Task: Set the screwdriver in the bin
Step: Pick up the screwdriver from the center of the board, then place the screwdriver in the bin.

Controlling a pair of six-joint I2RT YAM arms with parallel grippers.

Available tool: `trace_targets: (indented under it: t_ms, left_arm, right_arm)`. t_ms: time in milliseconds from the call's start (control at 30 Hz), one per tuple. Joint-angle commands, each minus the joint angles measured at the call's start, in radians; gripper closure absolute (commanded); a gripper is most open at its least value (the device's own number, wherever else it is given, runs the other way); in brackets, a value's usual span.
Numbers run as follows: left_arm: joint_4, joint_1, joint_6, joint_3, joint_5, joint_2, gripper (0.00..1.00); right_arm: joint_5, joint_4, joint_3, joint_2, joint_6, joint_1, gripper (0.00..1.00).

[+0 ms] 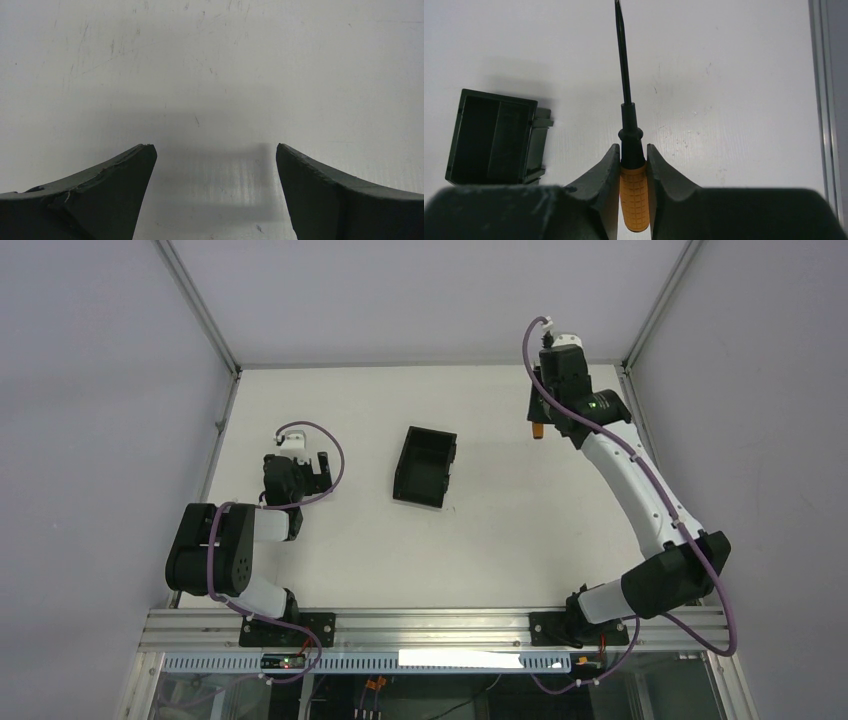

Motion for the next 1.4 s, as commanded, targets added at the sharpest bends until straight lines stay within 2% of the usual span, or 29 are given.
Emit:
trace_targets:
  t_ms: [0,167,433,867,1367]
  left_arm:
    - [0.027,0.0,-0.005,-0.002,0.004,-0.024,0.01]
    - [0.027,0.001,-0.005,-0.002,0.005,-0.023,0.01]
    - [0.027,0.0,-0.005,-0.002,0.005,-0.023,0.01]
    - [0.027,0.0,-0.005,-0.002,0.005,-0.024,0.01]
    - [0.027,0.0,-0.005,-0.002,0.005,-0.023,0.01]
  right_arm:
    - [0.039,-0.031,0.093,-0.032,-0.016,0.004,1.0]
    - [0.048,-0.048,0.14,-0.018,0.022,0.005,1.0]
    - [-0.024,-0.009,0.136,-0.001,0.125,0.035,1.0]
    - [0.063,0.123,0.115,0.081,0.259,0.224,1.0]
    - [0.13,0.231,0.195,0.236,0.333,0.397,1.0]
